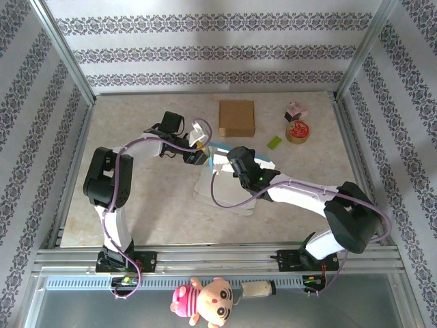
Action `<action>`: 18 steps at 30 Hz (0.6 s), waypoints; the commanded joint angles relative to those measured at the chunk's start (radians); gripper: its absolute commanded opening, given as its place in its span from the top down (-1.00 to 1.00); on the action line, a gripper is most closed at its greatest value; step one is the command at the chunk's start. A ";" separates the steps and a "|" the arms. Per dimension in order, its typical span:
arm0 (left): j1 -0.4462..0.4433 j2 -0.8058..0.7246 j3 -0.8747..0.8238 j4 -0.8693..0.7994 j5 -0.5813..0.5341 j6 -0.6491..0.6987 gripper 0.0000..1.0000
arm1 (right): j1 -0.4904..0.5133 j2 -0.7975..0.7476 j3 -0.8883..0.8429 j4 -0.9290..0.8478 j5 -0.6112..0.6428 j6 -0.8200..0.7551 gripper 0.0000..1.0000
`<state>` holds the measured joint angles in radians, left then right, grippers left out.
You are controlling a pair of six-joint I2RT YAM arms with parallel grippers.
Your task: Fold the paper box
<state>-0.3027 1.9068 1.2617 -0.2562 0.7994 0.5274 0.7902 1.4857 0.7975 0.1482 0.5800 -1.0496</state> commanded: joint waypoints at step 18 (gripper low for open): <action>-0.009 -0.056 -0.083 0.165 0.145 0.059 -0.11 | 0.009 0.051 -0.130 0.037 0.003 -0.140 0.72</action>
<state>-0.3202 1.8904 1.1801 -0.1215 0.8688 0.5571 0.7902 1.5120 0.7246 0.3130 0.6308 -1.1439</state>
